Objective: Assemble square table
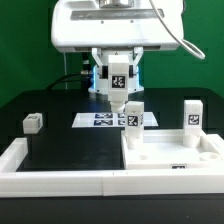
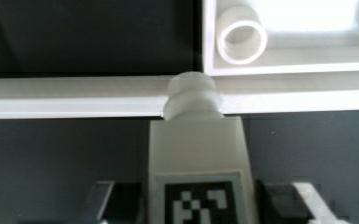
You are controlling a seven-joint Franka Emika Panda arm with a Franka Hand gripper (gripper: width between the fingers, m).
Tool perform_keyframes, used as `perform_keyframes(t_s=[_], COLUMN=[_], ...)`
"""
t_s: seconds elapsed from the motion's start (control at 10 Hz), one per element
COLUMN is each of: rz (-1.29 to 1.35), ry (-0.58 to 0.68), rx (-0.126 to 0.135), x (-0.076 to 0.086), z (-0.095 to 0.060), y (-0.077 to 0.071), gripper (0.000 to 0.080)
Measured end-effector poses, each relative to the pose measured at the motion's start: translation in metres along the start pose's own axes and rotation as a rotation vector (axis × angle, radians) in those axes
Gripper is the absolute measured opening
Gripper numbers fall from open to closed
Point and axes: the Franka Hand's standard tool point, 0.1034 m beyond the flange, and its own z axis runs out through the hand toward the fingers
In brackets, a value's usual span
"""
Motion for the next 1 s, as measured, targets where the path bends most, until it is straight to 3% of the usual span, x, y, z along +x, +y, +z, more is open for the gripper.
perform_keyframes(t_s=[0.2, 0.3, 0.4, 0.7, 0.8, 1.0], rz=[0.002, 0.037, 0.072, 0.091, 0.073, 0.071], ry=[0.0, 0.003, 0.001, 0.016, 0.047, 0.056], rx=[0.001, 0.009, 0.025, 0.035, 0.023, 0.017], x=[0.0, -0.001, 0.0, 0.005, 0.003, 0.003], z=[0.001, 0.004, 0.009, 0.026, 0.036, 0.037], y=[-0.002, -0.017, -0.044, -0.081, -0.087, -0.086], gripper=[0.0288, 0.0288, 0.0288, 0.0288, 0.0288, 0.0288])
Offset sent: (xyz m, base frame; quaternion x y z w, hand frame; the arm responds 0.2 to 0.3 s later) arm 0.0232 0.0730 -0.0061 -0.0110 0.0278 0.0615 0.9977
